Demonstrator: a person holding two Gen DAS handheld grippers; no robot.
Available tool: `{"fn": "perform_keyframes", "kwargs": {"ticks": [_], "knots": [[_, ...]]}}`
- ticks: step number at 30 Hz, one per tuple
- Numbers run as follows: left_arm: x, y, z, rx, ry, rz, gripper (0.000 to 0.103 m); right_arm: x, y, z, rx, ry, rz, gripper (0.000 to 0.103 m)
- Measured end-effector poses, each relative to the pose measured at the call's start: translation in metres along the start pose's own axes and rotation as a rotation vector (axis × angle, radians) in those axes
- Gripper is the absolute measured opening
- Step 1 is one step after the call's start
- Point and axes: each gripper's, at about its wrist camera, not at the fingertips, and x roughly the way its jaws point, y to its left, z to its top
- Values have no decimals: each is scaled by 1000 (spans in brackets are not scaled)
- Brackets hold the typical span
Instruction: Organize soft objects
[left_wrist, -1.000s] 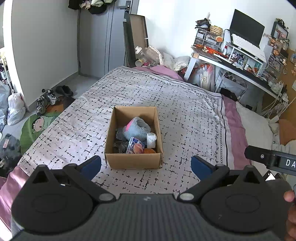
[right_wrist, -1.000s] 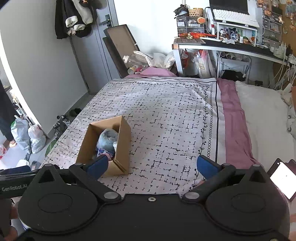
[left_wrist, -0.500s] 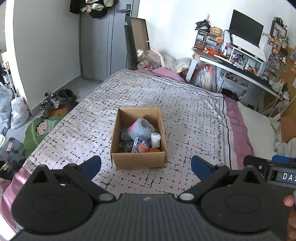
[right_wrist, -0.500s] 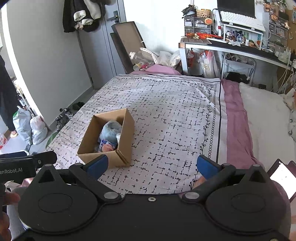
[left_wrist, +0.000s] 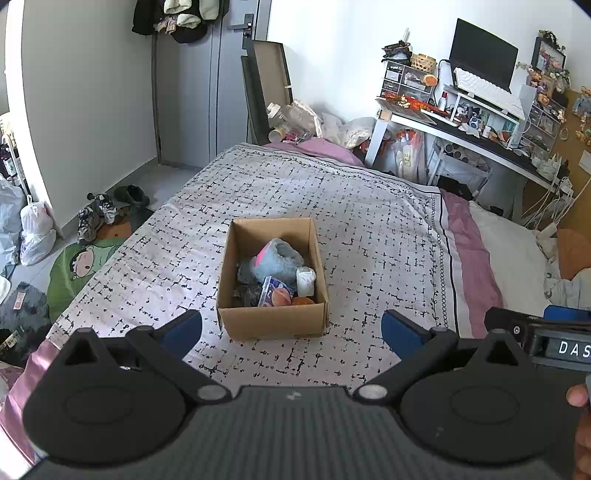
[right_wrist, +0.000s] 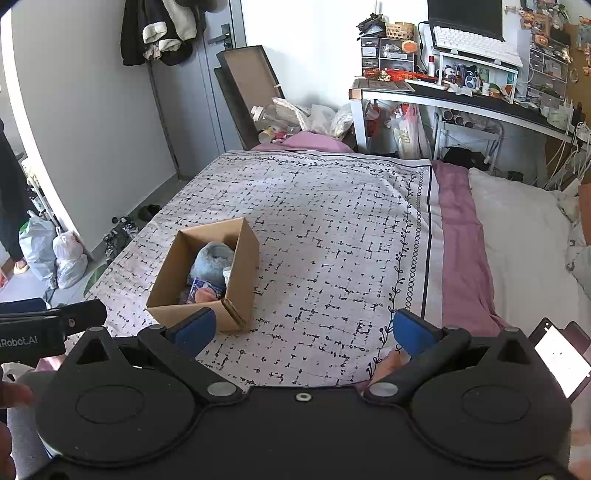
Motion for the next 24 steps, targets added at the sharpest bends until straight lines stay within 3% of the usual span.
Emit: {"fn": "perform_keyframes", "kwargs": {"ticks": [24], "knots": [[-6,-1,2,1,-9,-6,102,-5,1,2,-7,-16,-13,103]]}}
